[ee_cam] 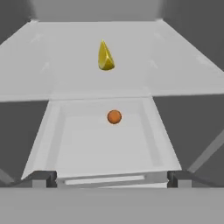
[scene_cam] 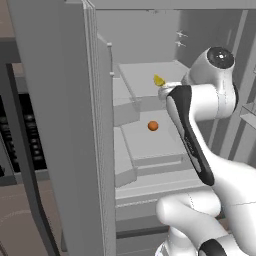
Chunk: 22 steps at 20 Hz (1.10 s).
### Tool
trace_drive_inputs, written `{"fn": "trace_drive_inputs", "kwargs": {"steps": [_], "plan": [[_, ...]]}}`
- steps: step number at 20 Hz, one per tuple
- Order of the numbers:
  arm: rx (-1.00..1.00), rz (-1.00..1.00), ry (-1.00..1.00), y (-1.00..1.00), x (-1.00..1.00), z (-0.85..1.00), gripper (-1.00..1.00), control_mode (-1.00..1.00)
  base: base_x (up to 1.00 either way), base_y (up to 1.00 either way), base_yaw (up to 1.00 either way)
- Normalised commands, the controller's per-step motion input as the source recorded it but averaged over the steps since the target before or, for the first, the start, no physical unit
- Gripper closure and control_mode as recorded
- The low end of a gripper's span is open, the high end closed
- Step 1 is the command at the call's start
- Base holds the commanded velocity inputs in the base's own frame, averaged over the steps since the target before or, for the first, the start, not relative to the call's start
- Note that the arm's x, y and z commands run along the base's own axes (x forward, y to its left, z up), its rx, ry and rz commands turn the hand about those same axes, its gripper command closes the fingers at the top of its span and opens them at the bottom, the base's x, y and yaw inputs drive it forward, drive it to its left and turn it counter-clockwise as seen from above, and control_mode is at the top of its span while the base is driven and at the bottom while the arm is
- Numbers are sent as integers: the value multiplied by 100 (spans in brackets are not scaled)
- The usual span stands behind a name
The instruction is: Take the lemon wedge from the fridge and place it on the plate with fish on the dining counter.
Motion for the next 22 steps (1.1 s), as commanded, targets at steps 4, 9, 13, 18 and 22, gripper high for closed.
{"fn": "trace_drive_inputs", "kwargs": {"steps": [4,9,13,18,22], "plan": [[0,2,-22,0,0,75,-100,-100,0,0,0],[0,0,-11,-1,0,66,-100,-100,0,0,0],[0,1,5,0,29,5,-100,-100,0,0,0],[0,3,3,-9,25,-3,-100,-100,0,0,0],[0,11,11,-24,30,-11,-100,-100,0,0,0]]}}
